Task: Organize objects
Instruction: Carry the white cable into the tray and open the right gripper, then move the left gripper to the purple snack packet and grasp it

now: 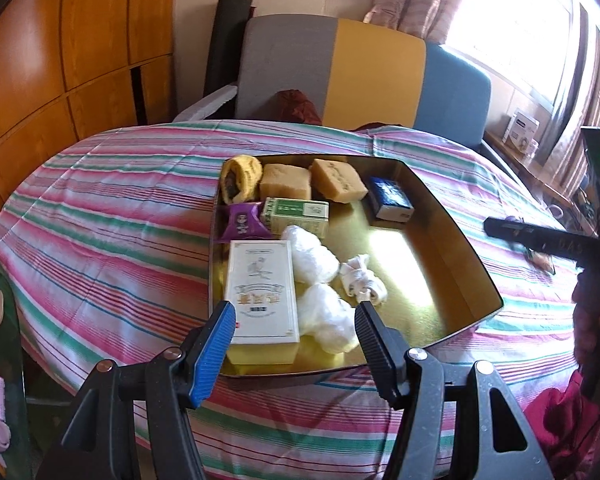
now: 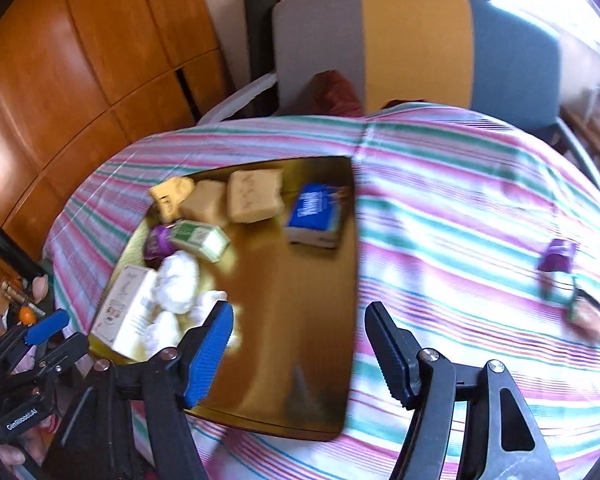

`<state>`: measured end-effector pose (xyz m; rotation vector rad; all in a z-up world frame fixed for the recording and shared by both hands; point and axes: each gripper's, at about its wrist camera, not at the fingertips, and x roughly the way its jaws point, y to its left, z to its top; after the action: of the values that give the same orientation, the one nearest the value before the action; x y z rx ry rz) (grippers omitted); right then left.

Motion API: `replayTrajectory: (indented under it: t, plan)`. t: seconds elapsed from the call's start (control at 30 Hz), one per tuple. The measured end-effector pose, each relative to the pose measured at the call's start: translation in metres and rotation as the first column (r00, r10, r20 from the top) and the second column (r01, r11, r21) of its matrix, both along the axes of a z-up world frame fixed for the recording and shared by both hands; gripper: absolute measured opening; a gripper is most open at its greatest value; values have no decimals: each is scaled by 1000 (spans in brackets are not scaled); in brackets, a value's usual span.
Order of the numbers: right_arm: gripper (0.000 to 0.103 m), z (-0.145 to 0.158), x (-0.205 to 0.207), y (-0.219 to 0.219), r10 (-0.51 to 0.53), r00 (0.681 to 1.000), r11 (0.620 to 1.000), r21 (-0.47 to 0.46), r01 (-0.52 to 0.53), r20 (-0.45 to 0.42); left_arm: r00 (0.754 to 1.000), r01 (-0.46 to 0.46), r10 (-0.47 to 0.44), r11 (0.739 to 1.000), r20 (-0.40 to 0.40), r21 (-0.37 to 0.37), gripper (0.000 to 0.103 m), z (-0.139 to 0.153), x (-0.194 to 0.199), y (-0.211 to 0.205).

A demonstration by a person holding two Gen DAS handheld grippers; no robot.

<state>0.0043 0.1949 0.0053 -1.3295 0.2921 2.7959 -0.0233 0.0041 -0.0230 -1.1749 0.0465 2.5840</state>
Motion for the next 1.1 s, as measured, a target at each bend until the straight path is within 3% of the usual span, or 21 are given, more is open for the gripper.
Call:
replayTrajectory:
  t: [0.23,0.37,0.53,0.67,0.73,0.9,0.97,1.1]
  plan:
    - [78,15,24,66,-118,993,989,86,118,-14,998,60,-60,998,-6,-24,63,4,5,24]
    - [80,18,39,124,-244,969,961,131,245,-27,996,89,-90,995,-13,-39,63,7,6,39]
    - [81,-2,64,201,-450,892,877,169,449,-31,990,137,-139,988,-26,-67,63,13,7,64]
    - [80,-30,90,250,-624,781,776,131,617,18,983,177,-180,981,-25,-84,63,16,5,90]
    - [79,-30,101,267,-679,734,733,57,678,16,980,193,-196,977,-24,-95,63,18,4,105]
    - [80,-33,115,280,-717,696,696,-27,718,44,968,249,-247,967,32,-55,63,19,-7,141]
    - [81,-35,120,283,-733,678,676,-60,735,52,956,292,-290,956,47,-37,57,20,-8,157]
    - [84,-36,130,290,-762,644,635,-111,764,67,929,368,-365,929,60,-39,57,18,-8,192]
